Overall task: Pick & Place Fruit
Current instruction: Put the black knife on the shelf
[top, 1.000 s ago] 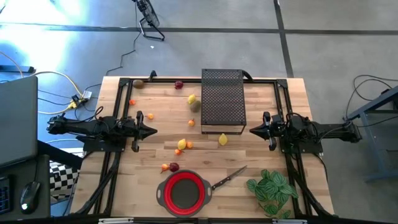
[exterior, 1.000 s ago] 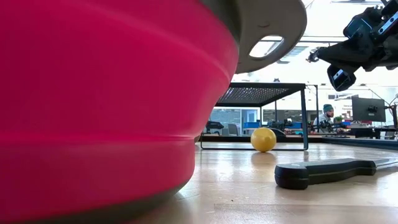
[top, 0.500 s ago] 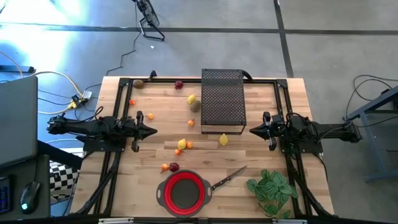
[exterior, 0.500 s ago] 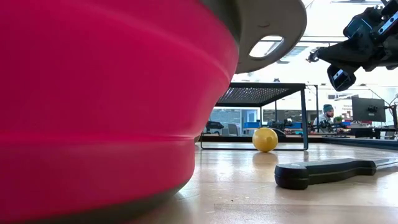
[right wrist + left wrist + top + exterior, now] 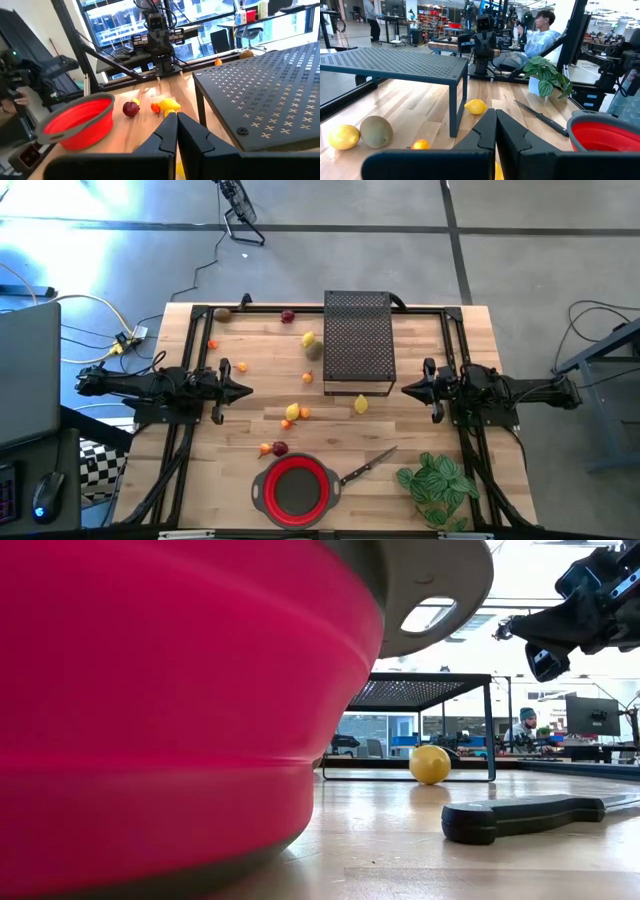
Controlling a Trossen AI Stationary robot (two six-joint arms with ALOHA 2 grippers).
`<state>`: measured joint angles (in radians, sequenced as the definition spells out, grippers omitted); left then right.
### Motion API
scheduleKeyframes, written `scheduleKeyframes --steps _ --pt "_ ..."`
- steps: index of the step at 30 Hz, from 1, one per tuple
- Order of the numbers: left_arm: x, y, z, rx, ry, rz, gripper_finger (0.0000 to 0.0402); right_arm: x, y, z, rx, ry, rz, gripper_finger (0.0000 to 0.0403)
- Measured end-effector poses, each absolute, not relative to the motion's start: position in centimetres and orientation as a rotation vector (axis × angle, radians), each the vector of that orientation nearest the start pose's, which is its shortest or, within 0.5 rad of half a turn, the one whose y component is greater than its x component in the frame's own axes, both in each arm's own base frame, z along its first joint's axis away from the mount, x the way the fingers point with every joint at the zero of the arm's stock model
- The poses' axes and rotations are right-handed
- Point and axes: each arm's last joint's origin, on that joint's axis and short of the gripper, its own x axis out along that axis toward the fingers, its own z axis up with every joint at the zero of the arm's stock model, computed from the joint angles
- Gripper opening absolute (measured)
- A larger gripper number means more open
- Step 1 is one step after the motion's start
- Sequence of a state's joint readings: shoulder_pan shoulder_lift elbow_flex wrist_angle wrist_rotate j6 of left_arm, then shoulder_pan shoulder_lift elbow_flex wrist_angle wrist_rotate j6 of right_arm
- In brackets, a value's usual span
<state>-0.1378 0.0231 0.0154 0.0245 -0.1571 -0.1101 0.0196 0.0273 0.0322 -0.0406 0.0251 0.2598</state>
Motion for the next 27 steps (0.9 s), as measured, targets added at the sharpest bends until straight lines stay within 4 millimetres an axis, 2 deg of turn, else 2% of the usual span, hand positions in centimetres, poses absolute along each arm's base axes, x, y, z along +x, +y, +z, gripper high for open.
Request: scheduleKeyframes --steps 8,27 --pt "9.75 -0.9 16.94 -0.198 -0.019 0.017 0.0 9.75 0.12 16.89 0.259 0.029 -0.009 0.0004" --pt "9.75 -0.89 16.94 -0.192 -0.019 0.018 0.0 9.76 0.12 16.98 0.26 0.017 -0.007 0.0004"
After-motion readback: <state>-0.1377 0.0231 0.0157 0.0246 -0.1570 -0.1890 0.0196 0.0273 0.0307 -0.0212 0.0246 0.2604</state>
